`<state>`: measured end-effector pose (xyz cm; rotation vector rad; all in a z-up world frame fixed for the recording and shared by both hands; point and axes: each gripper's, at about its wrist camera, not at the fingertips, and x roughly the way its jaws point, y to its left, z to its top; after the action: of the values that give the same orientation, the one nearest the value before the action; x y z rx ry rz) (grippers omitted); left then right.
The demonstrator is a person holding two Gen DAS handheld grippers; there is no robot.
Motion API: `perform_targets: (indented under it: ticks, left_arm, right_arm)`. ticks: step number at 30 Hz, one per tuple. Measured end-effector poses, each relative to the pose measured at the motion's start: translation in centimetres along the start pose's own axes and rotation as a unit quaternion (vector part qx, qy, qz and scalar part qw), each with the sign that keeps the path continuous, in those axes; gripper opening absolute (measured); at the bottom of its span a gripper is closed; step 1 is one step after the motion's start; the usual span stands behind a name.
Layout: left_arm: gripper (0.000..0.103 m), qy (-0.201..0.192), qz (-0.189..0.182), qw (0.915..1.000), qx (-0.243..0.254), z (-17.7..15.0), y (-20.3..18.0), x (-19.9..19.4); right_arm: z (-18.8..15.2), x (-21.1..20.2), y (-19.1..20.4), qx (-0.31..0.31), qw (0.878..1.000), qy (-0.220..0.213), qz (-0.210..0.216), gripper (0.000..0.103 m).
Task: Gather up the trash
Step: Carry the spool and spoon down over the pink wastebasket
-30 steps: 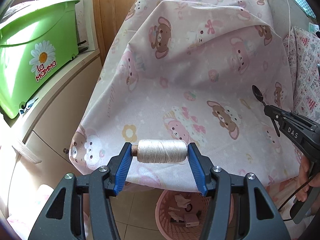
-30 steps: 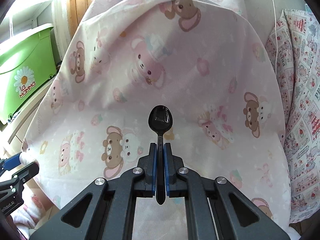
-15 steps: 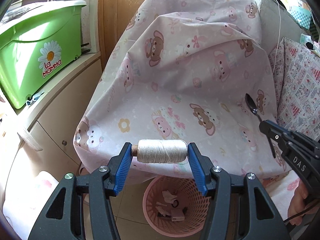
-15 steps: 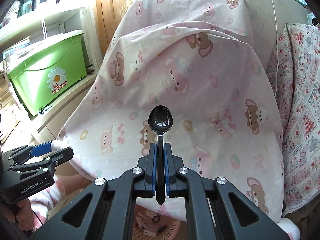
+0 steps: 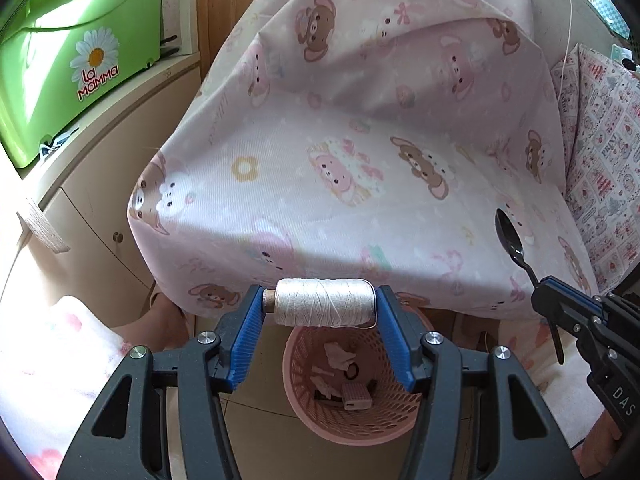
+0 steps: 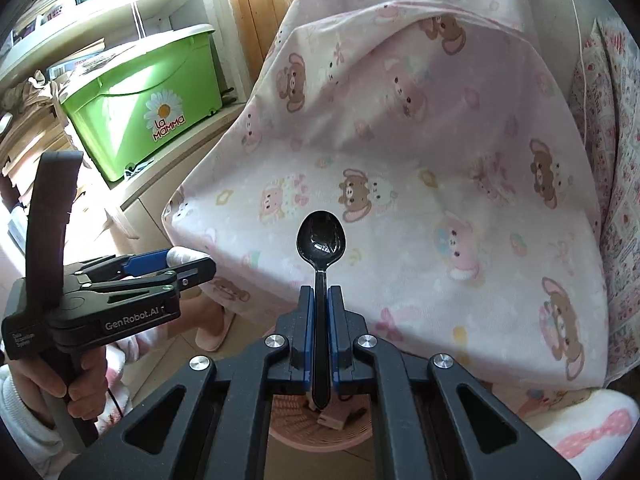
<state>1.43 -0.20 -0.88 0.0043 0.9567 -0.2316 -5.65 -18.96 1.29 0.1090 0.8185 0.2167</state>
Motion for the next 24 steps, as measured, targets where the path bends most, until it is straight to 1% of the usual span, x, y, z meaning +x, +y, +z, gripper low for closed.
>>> perform_targets:
  ticks: [3, 6, 10, 13, 17, 21, 24]
  left_arm:
    - [0.055, 0.008, 0.000, 1.0000, -0.002, -0.2, 0.3, 0.6]
    - [0.055, 0.018, -0.001, 0.9998, -0.008, -0.3, 0.5, 1.2]
    - [0.055, 0.040, -0.010, 0.9991, -0.010, -0.8, 0.6, 2.2]
    - [0.055, 0.060, -0.012, 0.9981, -0.009, -1.2, 0.5, 3.2]
    - [0.055, 0.087, -0.015, 0.9960, -0.009, -1.9, 0.4, 4.6]
    - [0.055, 0.114, -0.021, 0.9931, -0.016, -2.6, 0.5, 5.8]
    - [0.055, 0.147, -0.027, 0.9885, -0.025, -3.4, 0.6, 7.3]
  right_arm:
    - [-0.7, 0.8, 0.7, -0.020, 1.000, 0.007, -0.006, 0.007]
    - [-1.0, 1.4, 1.3, -0.027, 1.000, 0.016, 0.001, 0.007]
    - [-1.6, 2.5, 1.9, -0.038, 0.999, 0.033, 0.000, 0.007]
    - [-2.4, 3.9, 2.1, -0.044, 0.997, 0.058, -0.020, 0.007]
    - [-3.4, 5.5, 1.7, -0.037, 0.994, 0.092, -0.034, 0.007]
    - [-4.1, 6.9, 1.3, -0.031, 0.991, 0.120, -0.041, 0.007]
    - [-5.0, 8.5, 1.0, -0.024, 0.987, 0.156, -0.035, 0.007]
